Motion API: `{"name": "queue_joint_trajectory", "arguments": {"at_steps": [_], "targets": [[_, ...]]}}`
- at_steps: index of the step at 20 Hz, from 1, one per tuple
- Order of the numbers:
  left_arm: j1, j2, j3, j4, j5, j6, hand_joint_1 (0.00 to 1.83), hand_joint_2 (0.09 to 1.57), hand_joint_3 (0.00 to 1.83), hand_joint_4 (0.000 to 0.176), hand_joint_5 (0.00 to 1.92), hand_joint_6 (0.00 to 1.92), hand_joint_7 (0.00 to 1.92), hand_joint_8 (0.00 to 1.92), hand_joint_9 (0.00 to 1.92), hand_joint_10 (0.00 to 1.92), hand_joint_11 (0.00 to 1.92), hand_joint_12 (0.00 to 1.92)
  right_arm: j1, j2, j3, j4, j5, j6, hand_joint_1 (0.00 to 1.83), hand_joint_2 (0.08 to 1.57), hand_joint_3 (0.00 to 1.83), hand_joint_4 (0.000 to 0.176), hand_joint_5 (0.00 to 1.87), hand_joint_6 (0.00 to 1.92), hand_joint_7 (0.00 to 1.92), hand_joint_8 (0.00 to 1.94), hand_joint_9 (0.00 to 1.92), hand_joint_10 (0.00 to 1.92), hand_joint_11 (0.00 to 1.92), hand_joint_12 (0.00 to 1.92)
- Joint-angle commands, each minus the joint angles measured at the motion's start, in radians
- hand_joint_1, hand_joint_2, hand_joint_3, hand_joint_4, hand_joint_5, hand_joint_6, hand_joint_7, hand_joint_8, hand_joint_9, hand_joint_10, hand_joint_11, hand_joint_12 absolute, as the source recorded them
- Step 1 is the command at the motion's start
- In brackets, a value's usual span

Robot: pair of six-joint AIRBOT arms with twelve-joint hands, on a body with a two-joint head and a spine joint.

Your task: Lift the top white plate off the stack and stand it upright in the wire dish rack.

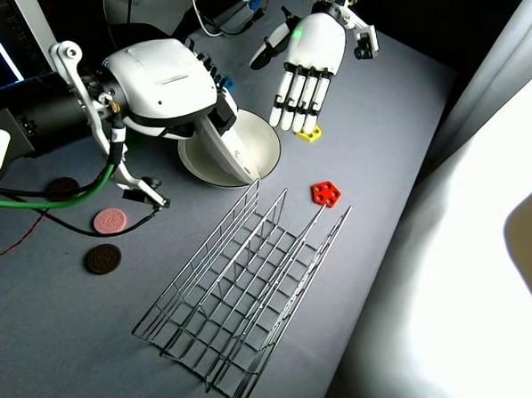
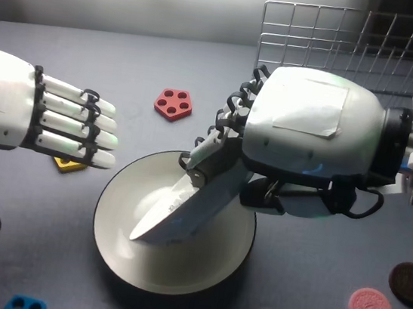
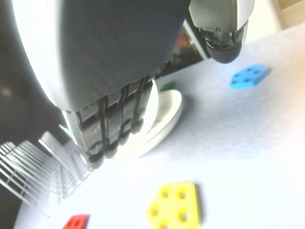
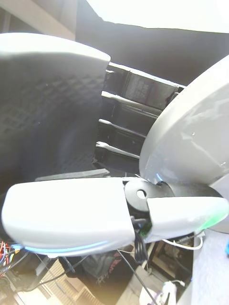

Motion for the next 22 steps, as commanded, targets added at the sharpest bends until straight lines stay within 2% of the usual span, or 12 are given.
{"name": "queue_joint_trajectory", "arguments": {"at_steps": [1, 4, 6, 8, 9, 10, 11, 12, 14, 15, 17, 22], "targets": [[-0.018, 0.012, 0.004, -0.07, -0.052, 0.012, 0.0, 0.93, 0.0, 0.0, 0.0, 0.0, 0.01, 0.0, 0.0, 0.0, 0.01, 0.01, 0.024, 0.007, -0.006, 0.044, 0.124, -0.002, 1.5, 1.05, 0.0, 0.0, 0.93, 1.02, 1.1, 0.56, 1.17, 0.6, 1.0, 1.31], [-0.017, 0.018, 0.024, -0.07, -0.06, 0.041, 0.0, 0.93, 0.0, 0.0, 0.0, 0.0, 0.01, 0.0, 0.0, 0.0, 0.02, 0.01, 0.045, 0.005, -0.006, 0.064, 0.124, -0.002, 1.5, 1.04, 0.0, 0.0, 0.93, 1.0, 1.1, 0.56, 1.23, 0.51, 1.01, 1.3], [-0.011, 0.021, 0.039, -0.07, -0.064, 0.07, 0.0, 0.93, 0.0, 0.0, 0.0, 0.0, 0.01, 0.0, 0.0, 0.0, 0.01, 0.01, 0.056, 0.004, -0.006, 0.095, 0.125, -0.001, 1.5, 1.06, 0.0, 0.0, 0.9, 1.08, 1.08, 0.6, 1.15, 0.64, 0.99, 1.33], [0.0, 0.026, 0.044, -0.06, -0.065, 0.132, 0.0, 0.93, 0.0, 0.0, 0.01, 0.0, 0.01, 0.0, 0.0, 0.0, 0.02, 0.01, 0.066, 0.004, -0.007, 0.153, 0.125, 0.0, 1.5, 1.06, 0.0, 0.0, 0.9, 1.09, 1.09, 0.55, 1.14, 0.64, 1.0, 1.31], [0.003, 0.027, 0.046, -0.059, -0.067, 0.143, 0.01, 0.93, 0.0, 0.0, 0.01, 0.0, 0.02, 0.01, 0.01, 0.0, 0.03, 0.02, 0.07, 0.004, -0.007, 0.175, 0.125, 0.002, 1.48, 1.14, 0.0, 0.0, 0.74, 1.27, 0.9, 0.84, 0.95, 0.91, 0.85, 1.49], [0.005, 0.028, 0.052, -0.058, -0.072, 0.154, 0.0, 0.93, 0.0, 0.0, 0.0, 0.0, 0.0, 0.0, 0.0, 0.0, 0.01, 0.01, 0.076, 0.004, -0.007, 0.2, 0.125, 0.006, 1.48, 1.17, 0.0, 0.0, 0.68, 1.36, 0.82, 0.97, 0.86, 1.03, 0.78, 1.58], [0.005, 0.028, 0.063, -0.059, -0.074, 0.158, 0.0, 0.93, 0.0, 0.0, 0.0, 0.0, 0.0, 0.0, 0.0, 0.0, 0.01, 0.01, 0.084, 0.004, -0.008, 0.227, 0.125, 0.015, 1.47, 1.18, 0.0, 0.0, 0.67, 1.39, 0.8, 1.0, 0.83, 1.07, 0.76, 1.61], [0.005, 0.028, 0.074, -0.059, -0.075, 0.164, 0.01, 0.93, 0.0, 0.0, 0.0, 0.0, 0.01, 0.0, 0.0, 0.0, 0.02, 0.01, 0.091, 0.004, -0.009, 0.246, 0.125, 0.019, 1.49, 1.09, 0.0, 0.0, 0.85, 1.2, 0.99, 0.75, 1.02, 0.8, 0.94, 1.39], [0.004, 0.028, 0.093, -0.068, -0.076, 0.175, 0.0, 0.93, 0.0, 0.0, 0.0, 0.0, 0.01, 0.0, 0.0, 0.0, 0.02, 0.01, 0.104, 0.003, -0.011, 0.281, 0.126, 0.028, 1.49, 1.08, 0.0, 0.0, 0.87, 1.16, 1.02, 0.69, 1.06, 0.75, 0.96, 1.36], [0.003, 0.028, 0.101, -0.079, -0.076, 0.182, 0.0, 0.93, 0.0, 0.0, 0.0, 0.0, 0.0, 0.0, 0.0, 0.0, 0.0, 0.01, 0.11, 0.002, -0.011, 0.3, 0.126, 0.034, 1.48, 1.14, 0.0, 0.0, 0.74, 1.3, 0.88, 0.89, 0.9, 0.96, 0.83, 1.52], [0.0, 0.028, 0.122, -0.106, -0.077, 0.193, 0.01, 0.93, 0.0, 0.0, 0.0, 0.0, 0.0, 0.0, 0.0, 0.0, 0.02, 0.01, 0.126, -0.002, -0.011, 0.35, 0.127, 0.039, 1.49, 1.09, 0.0, 0.0, 0.83, 1.21, 0.99, 0.75, 1.03, 0.8, 0.94, 1.39], [0.001, 0.029, 0.156, -0.136, -0.076, 0.223, 0.0, 0.93, 0.0, 0.0, 0.0, 0.0, 0.01, 0.0, 0.0, 0.0, 0.03, 0.01, 0.144, -0.002, -0.008, 0.558, 0.084, 0.039, 1.49, 1.08, 0.0, 0.0, 0.85, 1.18, 1.0, 0.75, 1.06, 0.74, 0.97, 1.34]]}}
